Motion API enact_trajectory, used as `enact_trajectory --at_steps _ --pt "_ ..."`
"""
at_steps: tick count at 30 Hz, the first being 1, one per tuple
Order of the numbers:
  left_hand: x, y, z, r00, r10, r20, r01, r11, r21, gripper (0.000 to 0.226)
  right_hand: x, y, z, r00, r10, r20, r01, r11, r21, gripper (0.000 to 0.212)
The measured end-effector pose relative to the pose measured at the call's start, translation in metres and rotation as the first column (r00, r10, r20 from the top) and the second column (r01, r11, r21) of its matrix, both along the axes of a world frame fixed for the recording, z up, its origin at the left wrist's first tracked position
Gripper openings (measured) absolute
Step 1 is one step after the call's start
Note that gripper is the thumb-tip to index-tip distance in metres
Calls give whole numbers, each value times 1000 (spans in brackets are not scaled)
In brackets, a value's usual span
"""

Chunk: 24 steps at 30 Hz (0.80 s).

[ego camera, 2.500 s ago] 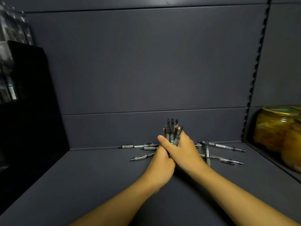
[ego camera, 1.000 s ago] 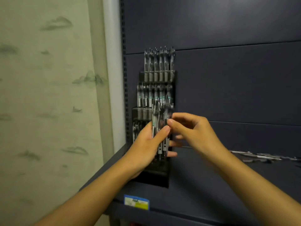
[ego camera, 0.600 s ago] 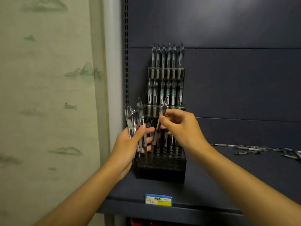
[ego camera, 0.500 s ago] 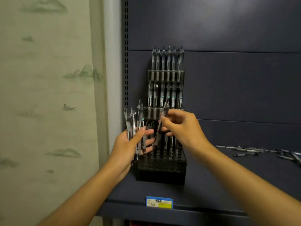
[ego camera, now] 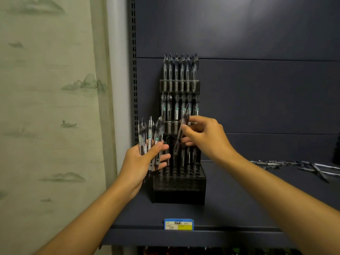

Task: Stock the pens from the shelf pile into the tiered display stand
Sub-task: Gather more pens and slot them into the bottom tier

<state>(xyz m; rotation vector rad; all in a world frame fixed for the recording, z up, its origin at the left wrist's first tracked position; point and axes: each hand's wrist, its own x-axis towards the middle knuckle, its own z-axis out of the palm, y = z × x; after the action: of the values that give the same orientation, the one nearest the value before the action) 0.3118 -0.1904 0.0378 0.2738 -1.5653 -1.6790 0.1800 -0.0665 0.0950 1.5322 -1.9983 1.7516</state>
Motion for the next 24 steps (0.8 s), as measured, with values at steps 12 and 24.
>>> enact_trajectory --at_steps 12,24 --pt "-5 -19 -11 999 38 15 -39 995 88 27 -33 8 -19 990 -135 -28 137 987 82 5" --pt "-8 -15 -15 1000 23 -2 -23 996 87 29 -41 4 -33 989 -131 -75 140 982 130 8"
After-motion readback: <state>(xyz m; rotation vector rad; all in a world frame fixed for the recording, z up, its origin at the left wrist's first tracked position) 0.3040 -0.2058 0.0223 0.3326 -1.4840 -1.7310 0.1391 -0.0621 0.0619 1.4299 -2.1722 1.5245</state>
